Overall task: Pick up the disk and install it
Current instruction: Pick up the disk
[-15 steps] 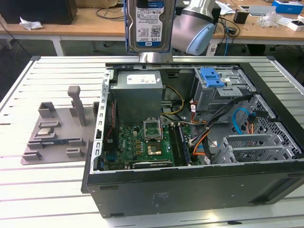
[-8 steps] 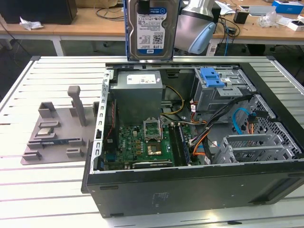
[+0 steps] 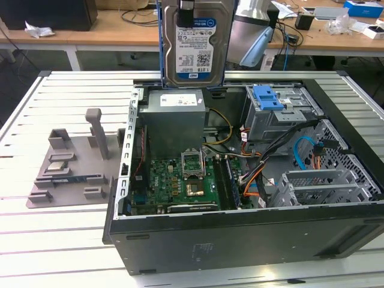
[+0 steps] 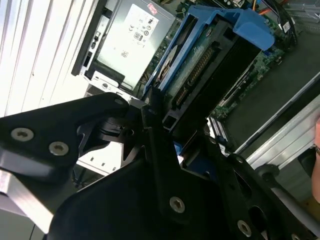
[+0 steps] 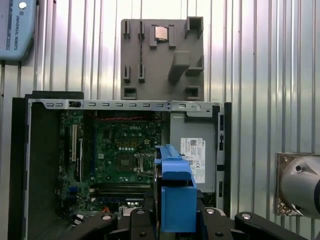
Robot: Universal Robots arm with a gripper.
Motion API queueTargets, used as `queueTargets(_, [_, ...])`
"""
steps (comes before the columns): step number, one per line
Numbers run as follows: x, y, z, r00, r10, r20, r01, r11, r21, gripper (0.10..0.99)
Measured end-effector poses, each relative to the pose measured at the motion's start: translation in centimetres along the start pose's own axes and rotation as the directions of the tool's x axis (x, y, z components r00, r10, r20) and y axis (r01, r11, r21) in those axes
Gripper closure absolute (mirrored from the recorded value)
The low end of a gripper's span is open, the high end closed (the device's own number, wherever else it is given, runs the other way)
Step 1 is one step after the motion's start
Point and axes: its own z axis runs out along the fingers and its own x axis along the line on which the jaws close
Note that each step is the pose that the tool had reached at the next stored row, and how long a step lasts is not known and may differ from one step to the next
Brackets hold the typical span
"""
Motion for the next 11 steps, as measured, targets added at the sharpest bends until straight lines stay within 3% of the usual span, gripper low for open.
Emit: queueTargets(11, [3.77, -0.16, -0.04, 1.0, 0.0, 0.0, 0.0, 1.0, 0.0, 0.718])
